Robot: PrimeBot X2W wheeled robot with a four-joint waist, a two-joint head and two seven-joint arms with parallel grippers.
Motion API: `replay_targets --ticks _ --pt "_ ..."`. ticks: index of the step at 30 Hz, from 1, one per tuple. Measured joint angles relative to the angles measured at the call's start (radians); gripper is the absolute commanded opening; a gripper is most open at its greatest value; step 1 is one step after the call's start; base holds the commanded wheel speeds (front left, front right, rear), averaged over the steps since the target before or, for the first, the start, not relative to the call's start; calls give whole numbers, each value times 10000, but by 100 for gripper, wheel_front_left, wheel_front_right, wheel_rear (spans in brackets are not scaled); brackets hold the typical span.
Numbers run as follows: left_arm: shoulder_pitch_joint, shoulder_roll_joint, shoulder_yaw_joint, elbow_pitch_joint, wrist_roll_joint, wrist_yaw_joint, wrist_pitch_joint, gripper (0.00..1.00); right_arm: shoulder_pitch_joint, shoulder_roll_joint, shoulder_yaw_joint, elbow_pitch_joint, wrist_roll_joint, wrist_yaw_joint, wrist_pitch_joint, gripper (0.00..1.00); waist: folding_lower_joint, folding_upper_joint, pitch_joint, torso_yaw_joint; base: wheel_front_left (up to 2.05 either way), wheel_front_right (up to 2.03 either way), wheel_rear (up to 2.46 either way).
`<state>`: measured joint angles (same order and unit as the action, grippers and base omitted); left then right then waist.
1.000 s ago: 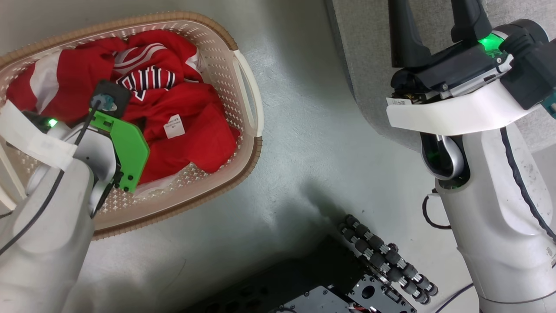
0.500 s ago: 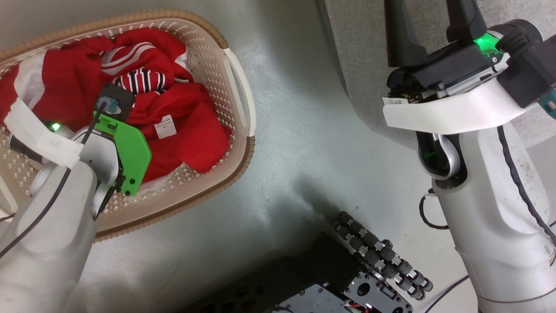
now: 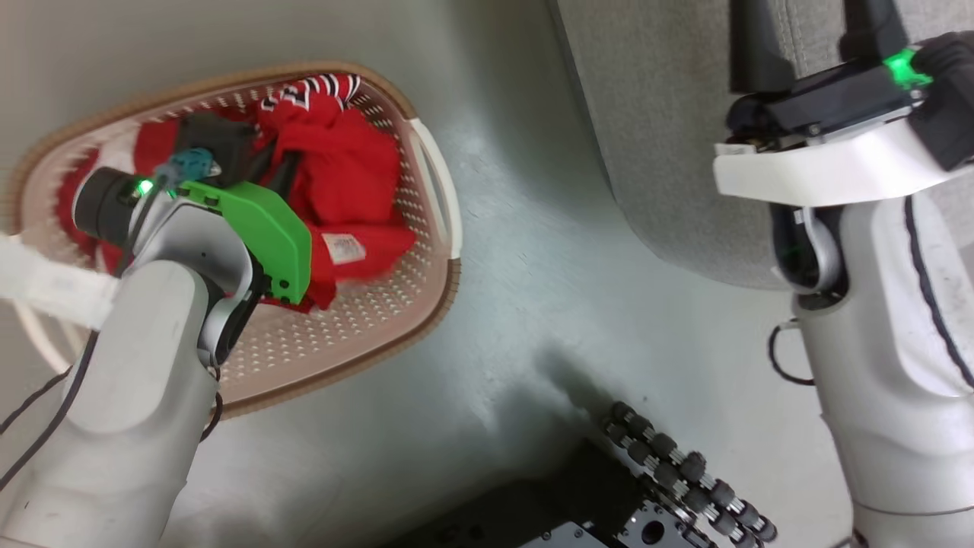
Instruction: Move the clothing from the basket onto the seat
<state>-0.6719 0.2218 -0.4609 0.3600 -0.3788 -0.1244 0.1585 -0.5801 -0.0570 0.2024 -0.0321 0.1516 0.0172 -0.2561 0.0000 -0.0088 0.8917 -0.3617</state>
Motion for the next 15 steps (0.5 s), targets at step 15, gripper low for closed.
replay_targets --ticks 15 --pt "983 -153 928 -926 -508 27 -2422 0 645 -1103 -1072 115 -481 182 0 100 0 0 -1603 1566 0 0 0"
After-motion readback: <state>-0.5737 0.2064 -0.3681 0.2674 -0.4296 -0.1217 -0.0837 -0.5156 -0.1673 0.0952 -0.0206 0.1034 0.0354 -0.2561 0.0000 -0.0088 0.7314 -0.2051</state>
